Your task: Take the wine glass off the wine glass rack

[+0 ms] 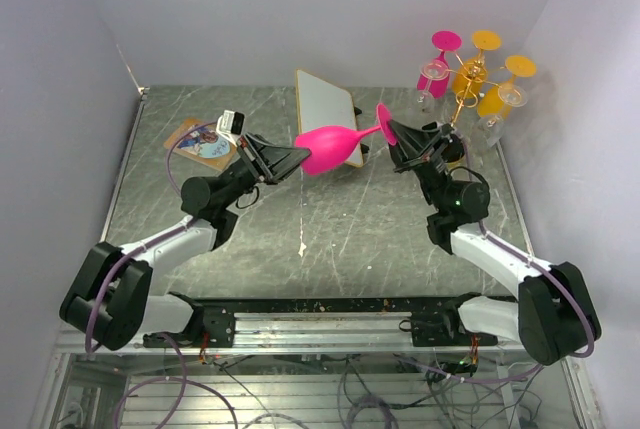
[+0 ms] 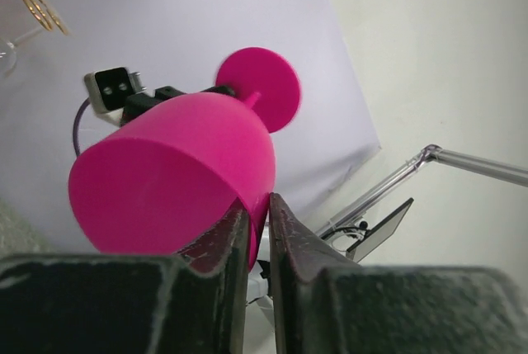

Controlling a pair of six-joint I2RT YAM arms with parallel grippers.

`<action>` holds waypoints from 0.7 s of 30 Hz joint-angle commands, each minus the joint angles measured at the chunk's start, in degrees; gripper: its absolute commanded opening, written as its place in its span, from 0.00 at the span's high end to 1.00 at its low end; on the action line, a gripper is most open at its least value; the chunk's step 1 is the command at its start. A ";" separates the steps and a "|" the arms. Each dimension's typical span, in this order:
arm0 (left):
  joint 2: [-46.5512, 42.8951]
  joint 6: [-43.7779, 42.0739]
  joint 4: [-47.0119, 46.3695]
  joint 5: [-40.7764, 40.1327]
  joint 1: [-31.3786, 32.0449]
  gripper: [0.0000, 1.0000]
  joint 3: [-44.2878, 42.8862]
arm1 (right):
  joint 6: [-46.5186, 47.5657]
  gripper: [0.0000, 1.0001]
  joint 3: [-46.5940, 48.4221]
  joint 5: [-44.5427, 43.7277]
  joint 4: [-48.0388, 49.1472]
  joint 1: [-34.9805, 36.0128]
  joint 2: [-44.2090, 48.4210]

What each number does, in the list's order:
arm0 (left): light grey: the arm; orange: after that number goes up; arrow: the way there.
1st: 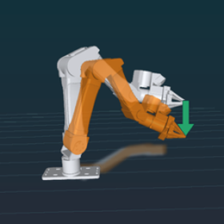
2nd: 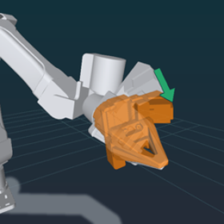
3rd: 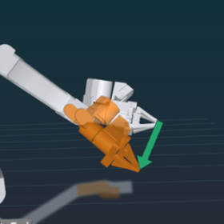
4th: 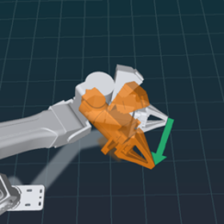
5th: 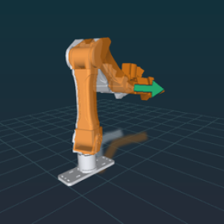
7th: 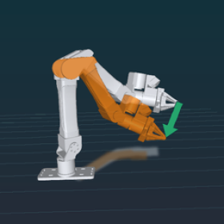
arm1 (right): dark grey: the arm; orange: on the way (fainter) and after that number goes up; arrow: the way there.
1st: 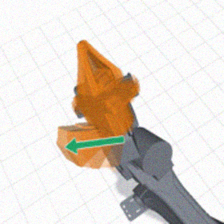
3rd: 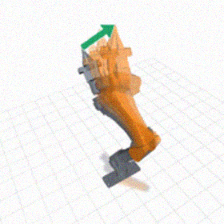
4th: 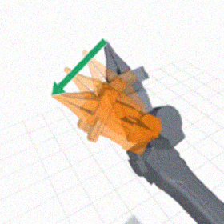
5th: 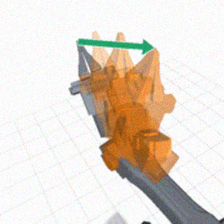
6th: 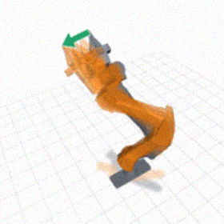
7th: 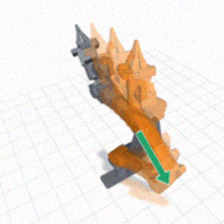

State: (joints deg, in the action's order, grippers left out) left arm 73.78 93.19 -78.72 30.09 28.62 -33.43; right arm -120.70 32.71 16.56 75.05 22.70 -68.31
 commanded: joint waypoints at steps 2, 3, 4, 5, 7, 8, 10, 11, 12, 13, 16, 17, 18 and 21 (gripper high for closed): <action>-1.90 -0.98 -4.28 0.67 0.30 0.88 2.12 | 0.15 0.80 -5.54 -3.18 -4.83 -0.10 1.78; -2.94 -2.35 -1.66 0.37 0.36 0.91 3.11 | 2.36 0.73 -6.83 -3.15 -8.96 -0.37 3.13; -4.15 -3.85 1.50 -0.06 0.30 0.93 4.15 | 4.77 0.66 -8.41 -3.69 -12.72 -0.70 4.39; -5.53 -5.81 5.16 -0.40 0.30 0.93 5.10 | 7.59 0.60 -10.03 -4.18 -16.26 -1.10 5.82; -8.96 -10.41 15.04 -0.60 0.13 0.93 6.04 | 13.14 0.50 -13.13 -4.50 -24.22 -2.42 8.64; -10.76 -13.29 21.98 -0.67 0.11 0.93 6.10 | 16.11 0.47 -14.46 -4.56 -28.58 -3.21 10.12; -15.27 -20.67 39.72 -2.07 0.12 0.93 5.01 | 22.80 0.41 -17.17 -4.98 -38.05 -5.33 13.19; -17.09 -24.27 47.85 -3.04 0.12 0.93 4.02 | 25.96 0.39 -17.66 -5.03 -43.11 -6.62 14.91; -19.00 -27.83 56.29 -4.36 0.12 0.93 2.49 | 31.32 0.38 -17.85 -5.38 -47.94 -8.09 16.48; -20.69 -31.89 64.94 -6.45 0.12 0.93 0.70 | 35.88 0.37 -17.46 -5.83 -53.74 -9.56 17.97; -24.16 -41.88 89.53 -15.50 0.12 0.93 -6.60 | 49.97 0.33 -13.50 -9.86 -70.30 -13.15 22.23; -24.82 -44.47 95.98 -18.97 0.10 0.93 -9.28 | 54.38 0.32 -11.43 -12.25 -74.66 -13.59 23.03; -25.10 -47.21 101.80 -21.69 0.14 0.93 -11.60 | 58.87 0.31 -9.25 -14.94 -79.14 -13.74 23.60; -23.64 -54.44 114.84 -27.96 0.12 0.93 -17.48 | 69.86 0.27 -1.17 -24.21 -90.27 -13.73 23.88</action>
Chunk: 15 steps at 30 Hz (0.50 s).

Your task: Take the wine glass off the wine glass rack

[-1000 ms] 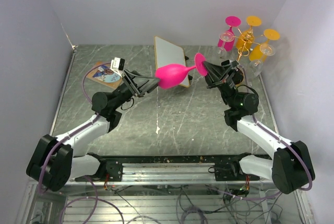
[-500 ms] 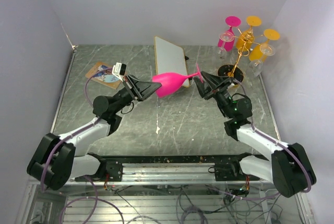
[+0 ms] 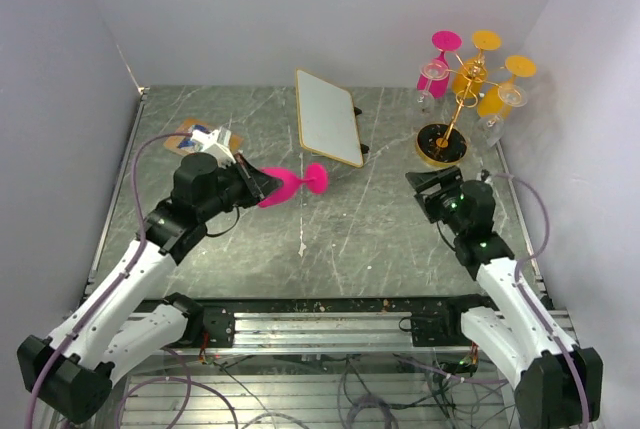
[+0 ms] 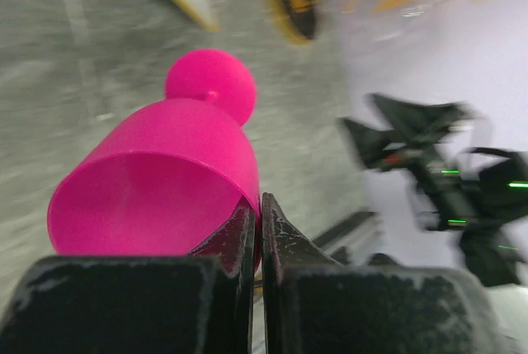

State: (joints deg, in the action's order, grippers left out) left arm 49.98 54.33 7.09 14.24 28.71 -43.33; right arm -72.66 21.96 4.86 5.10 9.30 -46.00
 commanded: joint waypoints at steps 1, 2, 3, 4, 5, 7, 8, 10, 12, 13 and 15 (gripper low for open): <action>2.50 -17.91 34.85 -13.08 0.03 0.93 -10.23 | 24.99 0.26 11.74 -15.47 -23.95 -0.35 1.49; 4.70 -20.35 38.68 -13.64 0.03 0.93 -13.66 | 27.63 0.25 13.45 -17.86 -25.98 -0.34 1.38; 6.91 -23.00 42.24 -13.74 0.03 0.93 -15.87 | 30.37 0.25 15.09 -20.36 -27.62 -0.34 1.09; 9.40 -25.51 45.40 -13.29 0.02 0.93 -18.25 | 32.26 0.24 16.41 -21.57 -28.69 -0.40 0.92; 11.76 -28.11 48.01 -12.40 0.05 0.93 -20.33 | 33.98 0.23 17.47 -22.24 -29.50 -0.37 0.78; 15.74 -31.87 51.54 -11.94 0.03 0.93 -23.63 | 36.57 0.22 19.31 -23.11 -30.67 -0.34 0.33; 18.58 -34.52 53.60 -12.71 0.03 0.93 -25.60 | 37.20 0.21 20.49 -23.67 -31.64 -0.38 -0.09; 21.11 -36.39 54.92 -13.46 -0.01 0.93 -27.17 | 37.02 0.21 21.06 -23.13 -31.99 -0.34 -0.30; 23.21 -37.62 55.66 -13.90 -0.01 0.93 -27.90 | 36.84 0.21 21.35 -22.00 -32.31 -0.34 -0.34; 24.30 -38.12 55.96 -13.88 -0.02 0.93 -28.13 | 36.68 0.21 21.37 -21.59 -32.41 -0.34 -0.29; 25.86 -38.60 56.35 -14.19 0.11 0.93 -28.30 | 36.40 0.21 21.37 -21.47 -32.75 -0.34 0.05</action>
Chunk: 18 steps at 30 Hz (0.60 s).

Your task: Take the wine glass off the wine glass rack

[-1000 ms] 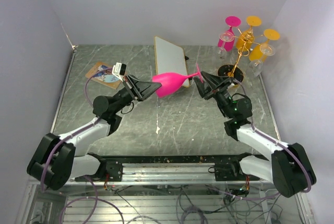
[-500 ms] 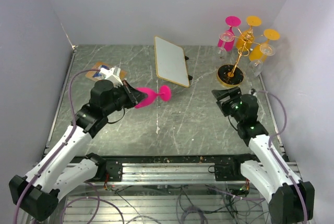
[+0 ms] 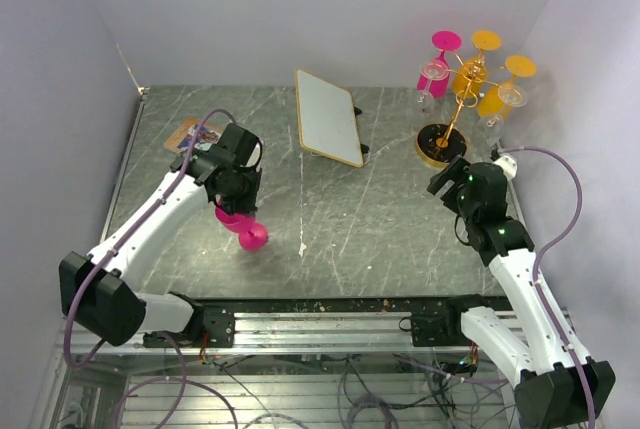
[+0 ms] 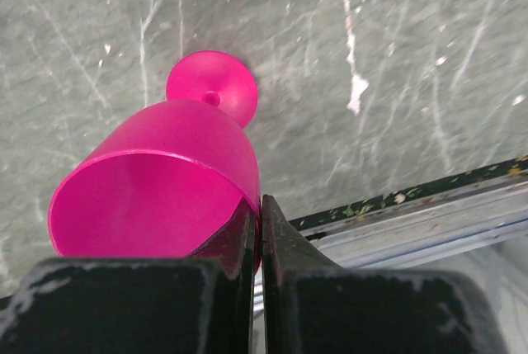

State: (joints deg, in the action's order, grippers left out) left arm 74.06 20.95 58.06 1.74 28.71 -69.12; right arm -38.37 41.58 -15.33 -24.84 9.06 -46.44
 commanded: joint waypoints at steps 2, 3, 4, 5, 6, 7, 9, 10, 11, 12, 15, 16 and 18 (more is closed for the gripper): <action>2.29 -5.47 5.00 -1.74 0.12 0.93 -2.30 | 2.10 0.21 1.59 -1.49 -3.08 -0.17 0.92; 2.26 -5.40 4.70 -1.69 0.12 0.93 -2.05 | 2.13 0.21 1.53 -1.66 -3.10 -0.17 1.17; 2.16 -5.27 4.33 -1.58 0.08 0.93 -1.88 | 2.16 0.21 1.57 -1.71 -3.11 -0.15 1.48; 2.02 -5.14 3.95 -1.49 0.11 0.92 -1.63 | 2.24 0.21 1.56 -1.72 -3.04 -0.18 1.70; 1.89 -5.05 3.61 -1.40 0.12 0.86 -1.32 | 2.25 0.21 1.64 -1.78 -2.97 -0.12 1.84; 1.77 -5.10 3.53 -1.42 0.11 0.82 -1.20 | 2.31 0.21 1.76 -1.80 -3.00 -0.14 2.01; 1.42 -5.23 3.41 -1.75 0.12 0.75 -1.08 | 2.45 0.21 2.38 -1.88 -3.22 -0.10 2.14; 1.18 -5.12 3.52 -2.31 0.12 0.72 -1.33 | 2.48 0.21 2.89 -2.01 -3.44 -0.10 2.14; 0.83 -5.13 3.54 -2.85 0.12 0.68 -1.77 | 2.54 0.21 3.47 -2.19 -3.72 -0.11 2.18; 0.42 -5.10 3.54 -3.43 0.12 0.63 -2.44 | 2.51 0.21 4.09 -2.38 -4.06 -0.10 2.21; -1.24 -5.00 2.51 -4.44 0.12 0.49 -5.88 | 2.87 0.21 6.04 -3.08 -4.89 -0.13 2.31; -1.92 -4.94 1.53 -4.47 0.12 0.46 -7.38 | 3.06 0.21 6.56 -3.31 -5.14 -0.10 2.48; -3.42 -4.55 -1.70 -4.17 0.08 0.39 -10.17 | 3.57 0.21 7.33 -3.83 -5.72 -0.09 2.79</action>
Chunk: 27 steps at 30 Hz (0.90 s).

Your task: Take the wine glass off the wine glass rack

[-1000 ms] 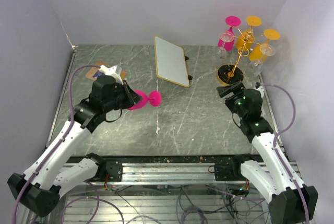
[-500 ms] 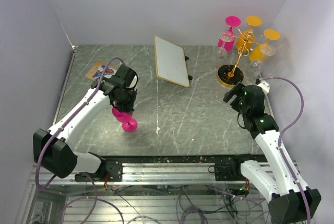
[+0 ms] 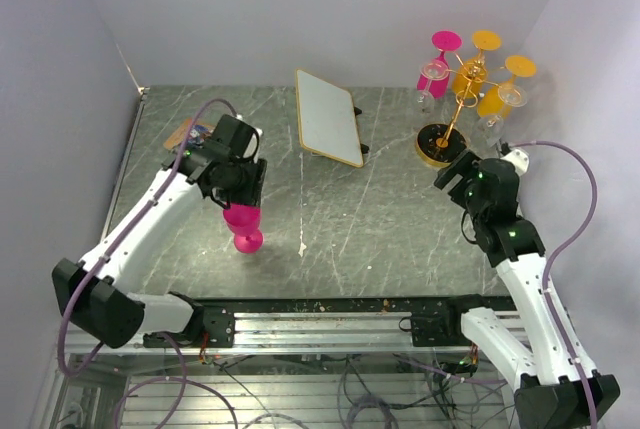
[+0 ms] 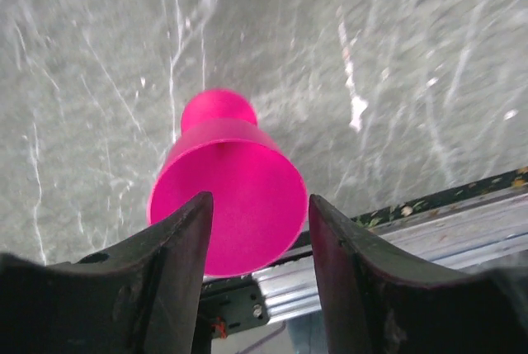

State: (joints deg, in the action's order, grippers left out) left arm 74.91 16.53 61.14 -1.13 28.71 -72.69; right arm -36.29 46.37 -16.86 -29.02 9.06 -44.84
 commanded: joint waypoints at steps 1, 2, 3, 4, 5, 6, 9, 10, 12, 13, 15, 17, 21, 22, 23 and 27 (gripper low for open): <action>-5.03 0.25 -7.17 -0.69 0.11 0.35 -7.86 | 1.79 0.21 2.77 -2.55 -2.10 -0.14 1.43; -5.72 0.66 -9.98 0.41 0.12 0.33 -8.96 | 1.91 0.21 2.89 -2.78 -2.74 -0.14 1.73; -6.35 0.97 -13.10 1.90 0.12 0.31 -9.90 | 1.81 0.21 2.87 -2.94 -3.32 -0.11 2.00; -6.97 1.79 -17.56 3.76 0.08 0.29 -10.60 | 1.46 0.21 2.64 -2.95 -4.39 -0.10 2.28; -7.60 2.60 -21.49 6.09 0.11 0.27 -11.18 | 1.22 0.21 2.34 -2.49 -5.15 -0.10 2.66; -8.12 3.60 -25.85 8.48 0.12 0.26 -11.32 | 0.77 0.21 2.10 -2.09 -6.00 -0.09 2.97; -8.79 6.46 -38.19 13.47 0.08 0.23 -11.34 | -0.41 0.21 2.33 -1.98 -9.63 -0.10 3.38; -8.77 7.08 -42.02 14.15 0.11 0.22 -11.40 | -0.65 0.21 2.66 -2.11 -10.61 -0.09 3.50; -8.34 7.95 -47.86 13.91 0.12 0.20 -11.79 | -1.07 0.21 3.55 -2.32 -12.25 -0.12 3.80; -7.97 8.42 -51.03 13.87 0.06 0.19 -12.04 | -1.29 0.21 4.41 -2.38 -13.08 -0.10 3.82; -7.33 8.75 -55.29 14.42 0.12 0.19 -11.94 | -1.42 0.21 6.16 -2.39 -13.58 -0.12 3.63; -6.95 7.91 -58.05 14.96 0.12 0.18 -11.21 | -1.37 0.20 8.36 -2.15 -13.70 -0.10 3.12; -7.33 3.04 -58.26 14.49 0.12 0.18 -8.97 | -0.91 0.20 15.20 -2.43 -14.03 -0.10 0.05; -7.99 1.96 -58.44 13.43 0.12 0.17 -7.67 | -0.95 0.20 17.02 -2.93 -14.31 -0.11 -1.12; -8.69 1.09 -59.01 12.60 0.05 0.17 -6.22 | -0.94 0.20 18.74 -3.48 -14.47 -0.12 -2.74; -11.39 1.12 -61.19 13.58 -1.95 0.16 -0.56 | -0.56 0.20 24.73 -5.49 -13.50 -0.10 -7.77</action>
State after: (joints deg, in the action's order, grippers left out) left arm 65.87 19.84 4.67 12.08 28.21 -77.19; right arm -37.23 66.74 -19.35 -42.74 9.06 -48.80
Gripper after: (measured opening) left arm 0.829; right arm 0.795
